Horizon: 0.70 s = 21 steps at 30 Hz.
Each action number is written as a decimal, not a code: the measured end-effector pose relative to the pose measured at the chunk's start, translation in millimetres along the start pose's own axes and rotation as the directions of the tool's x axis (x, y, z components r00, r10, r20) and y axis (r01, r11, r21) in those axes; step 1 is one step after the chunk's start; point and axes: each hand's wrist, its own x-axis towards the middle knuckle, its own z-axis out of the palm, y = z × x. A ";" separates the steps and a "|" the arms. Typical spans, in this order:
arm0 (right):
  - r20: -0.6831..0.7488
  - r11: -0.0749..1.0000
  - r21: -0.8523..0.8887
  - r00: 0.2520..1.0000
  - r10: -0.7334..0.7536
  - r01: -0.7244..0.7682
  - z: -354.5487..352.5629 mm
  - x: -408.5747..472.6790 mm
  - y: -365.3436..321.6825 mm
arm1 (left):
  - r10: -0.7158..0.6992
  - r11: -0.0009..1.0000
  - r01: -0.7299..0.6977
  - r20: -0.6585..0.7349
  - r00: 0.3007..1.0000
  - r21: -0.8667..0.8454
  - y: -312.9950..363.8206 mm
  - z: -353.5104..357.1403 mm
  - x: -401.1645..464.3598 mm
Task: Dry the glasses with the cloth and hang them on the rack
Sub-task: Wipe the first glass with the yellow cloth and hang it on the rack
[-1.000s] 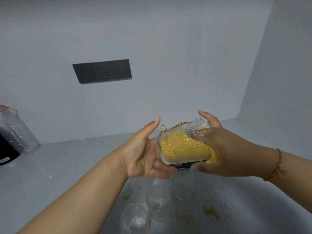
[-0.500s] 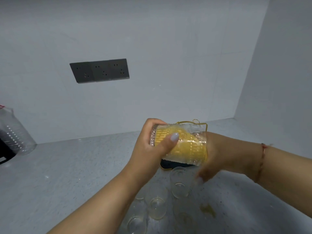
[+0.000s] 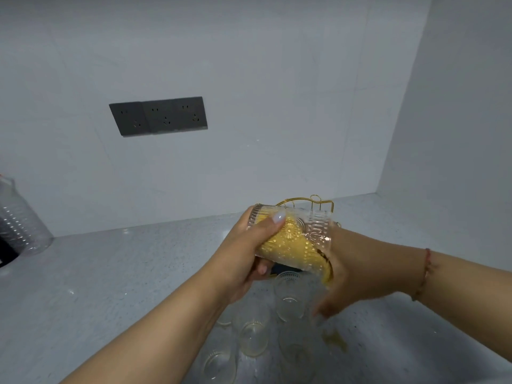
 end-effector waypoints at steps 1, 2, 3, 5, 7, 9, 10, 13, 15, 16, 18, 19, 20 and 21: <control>0.001 0.972 0.235 1.000 -0.023 0.022 -1.2 0.7 3.2 | 0.071 0.997 -0.071 -0.011 0.997 0.012 -2.4 -0.5 -1.4; -0.005 0.862 0.504 0.998 -0.060 0.055 -2.4 0.6 6.4 | 0.138 0.989 -0.137 -0.011 0.990 0.050 -4.4 -2.3 -2.3; 0.020 0.674 0.736 0.994 -0.106 0.057 -2.4 0.4 9.6 | 0.192 0.976 -0.190 -0.006 0.981 0.106 -6.5 -4.8 -2.8; 0.054 0.360 0.933 0.984 -0.168 0.010 2.9 4.2 17.0 | 0.223 0.951 -0.226 0.039 0.974 0.211 -6.9 -9.4 -2.6; 0.040 0.512 0.859 0.996 -0.082 0.008 5.8 6.9 20.5 | 0.130 0.975 -0.144 0.093 0.987 0.170 -3.1 -14.6 -1.3; -0.023 0.935 0.350 0.997 0.075 -0.062 9.3 8.6 23.6 | -0.042 0.998 0.036 0.130 0.991 0.050 3.0 -14.3 -0.7; -0.057 0.990 -0.039 0.990 0.132 -0.134 11.5 9.5 23.6 | -0.126 0.992 0.129 0.131 0.983 -0.012 5.6 -11.5 -0.4; -0.084 0.842 -0.538 0.992 -0.089 0.030 27.9 15.1 28.6 | -0.211 0.977 0.211 -0.019 0.977 -0.024 3.9 -0.7 3.5; -0.032 0.965 -0.260 0.998 -0.046 0.037 23.4 9.8 17.6 | -0.103 0.993 0.107 -0.098 0.990 0.039 -3.2 2.2 6.2; -0.025 0.996 -0.085 0.999 -0.019 0.017 19.9 7.0 13.4 | -0.043 0.996 0.051 -0.116 0.992 0.070 -6.9 2.0 5.6; 0.013 0.908 0.418 1.000 0.003 -0.008 16.1 6.4 16.3 | 0.094 0.986 -0.075 -0.128 0.987 0.147 -10.7 0.1 1.1; 0.030 0.722 0.692 0.999 -0.030 0.000 15.9 5.0 18.0 | 0.173 0.969 -0.147 -0.120 0.978 0.198 -11.6 -0.3 -1.5; 0.032 0.475 0.880 0.995 -0.093 0.016 18.2 4.6 22.7 | 0.256 0.940 -0.225 -0.096 0.962 0.257 -13.1 -1.0 -2.7; 0.031 0.252 0.968 0.989 -0.141 0.006 21.4 6.5 27.1 | 0.330 0.904 -0.299 -0.053 0.942 0.306 -12.8 0.1 -5.6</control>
